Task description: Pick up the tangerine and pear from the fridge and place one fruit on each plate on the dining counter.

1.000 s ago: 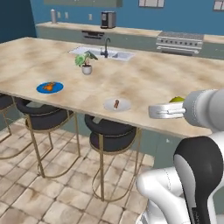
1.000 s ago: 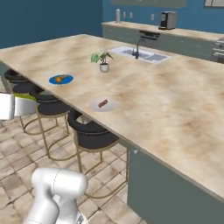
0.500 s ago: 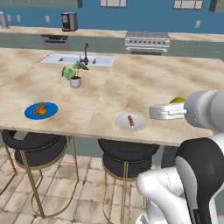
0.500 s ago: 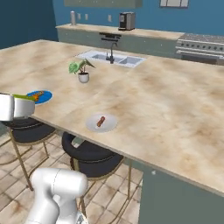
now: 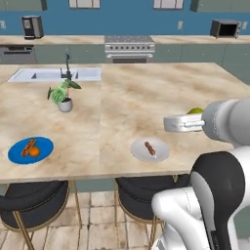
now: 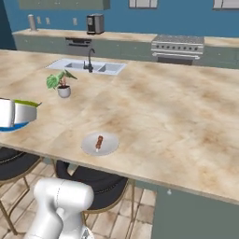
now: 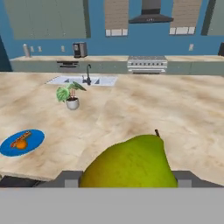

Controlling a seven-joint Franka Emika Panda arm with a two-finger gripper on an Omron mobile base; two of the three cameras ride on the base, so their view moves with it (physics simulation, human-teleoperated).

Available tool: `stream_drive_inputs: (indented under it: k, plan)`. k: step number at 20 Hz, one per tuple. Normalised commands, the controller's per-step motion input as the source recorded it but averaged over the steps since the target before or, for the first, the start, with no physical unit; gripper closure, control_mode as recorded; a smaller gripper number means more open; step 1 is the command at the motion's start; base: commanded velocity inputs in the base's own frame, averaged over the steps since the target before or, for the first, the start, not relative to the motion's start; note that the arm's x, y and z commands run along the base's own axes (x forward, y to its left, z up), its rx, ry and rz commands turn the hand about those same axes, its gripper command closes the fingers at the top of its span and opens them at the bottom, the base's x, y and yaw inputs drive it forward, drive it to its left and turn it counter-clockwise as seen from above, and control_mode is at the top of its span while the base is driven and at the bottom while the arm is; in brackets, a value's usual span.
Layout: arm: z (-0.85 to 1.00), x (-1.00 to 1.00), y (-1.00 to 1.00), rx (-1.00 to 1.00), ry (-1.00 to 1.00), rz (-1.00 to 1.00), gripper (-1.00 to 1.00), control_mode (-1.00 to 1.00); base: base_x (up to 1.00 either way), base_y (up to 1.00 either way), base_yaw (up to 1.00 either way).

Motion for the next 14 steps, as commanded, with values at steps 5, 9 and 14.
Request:
stream_drive_inputs:
  k: [5,9,14]
  plan:
    - [0.00,0.00,0.00,0.00,0.00,0.00,1.00,1.00,0.95,0.12,-0.36]
    - [-0.08,0.50,-0.04,0.02,0.14,-0.11,1.00,-1.00,0.50,0.00,-0.14]
    - [-0.28,0.96,-0.31,0.09,0.39,-0.12,1.00,-1.00,0.00,0.00,0.00]
